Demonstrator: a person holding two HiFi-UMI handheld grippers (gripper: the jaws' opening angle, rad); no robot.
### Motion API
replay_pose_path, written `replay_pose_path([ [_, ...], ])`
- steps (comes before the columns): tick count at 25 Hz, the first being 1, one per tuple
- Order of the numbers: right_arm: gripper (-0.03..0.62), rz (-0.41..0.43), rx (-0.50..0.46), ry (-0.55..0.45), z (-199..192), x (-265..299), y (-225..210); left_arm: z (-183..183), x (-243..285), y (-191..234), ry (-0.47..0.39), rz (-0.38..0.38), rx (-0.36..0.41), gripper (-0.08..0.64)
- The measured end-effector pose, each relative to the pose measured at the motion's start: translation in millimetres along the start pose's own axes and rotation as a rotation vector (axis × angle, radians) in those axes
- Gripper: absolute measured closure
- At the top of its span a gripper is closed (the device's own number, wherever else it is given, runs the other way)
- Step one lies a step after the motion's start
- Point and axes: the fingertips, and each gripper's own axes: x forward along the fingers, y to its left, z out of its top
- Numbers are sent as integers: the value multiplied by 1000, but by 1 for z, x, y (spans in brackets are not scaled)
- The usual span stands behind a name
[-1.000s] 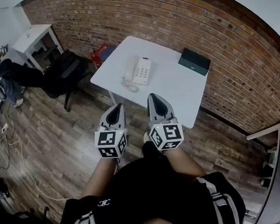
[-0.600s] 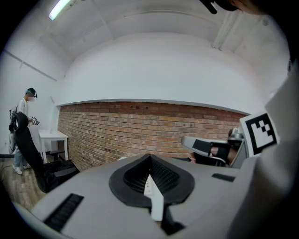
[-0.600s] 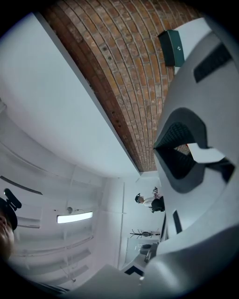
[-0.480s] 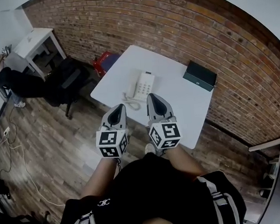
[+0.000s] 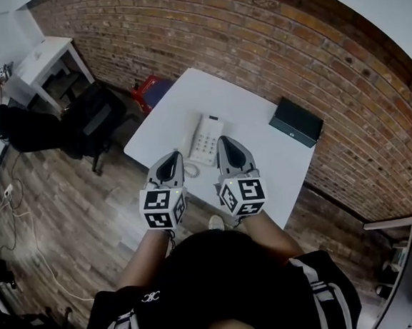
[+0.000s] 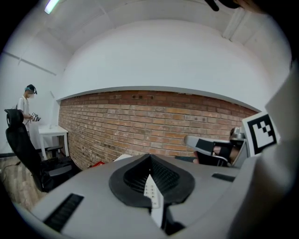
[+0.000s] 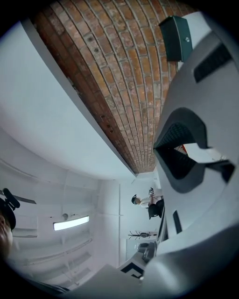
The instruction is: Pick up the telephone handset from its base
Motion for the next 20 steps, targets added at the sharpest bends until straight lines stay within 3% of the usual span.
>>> replay_pose_path([
  [12,594,35,32,38,-10,56,-44,-17,78,25,146,61,36,558],
  [20,594,-11,-15,73,-21,77,-46,-52,117,51,255,13,41,558],
])
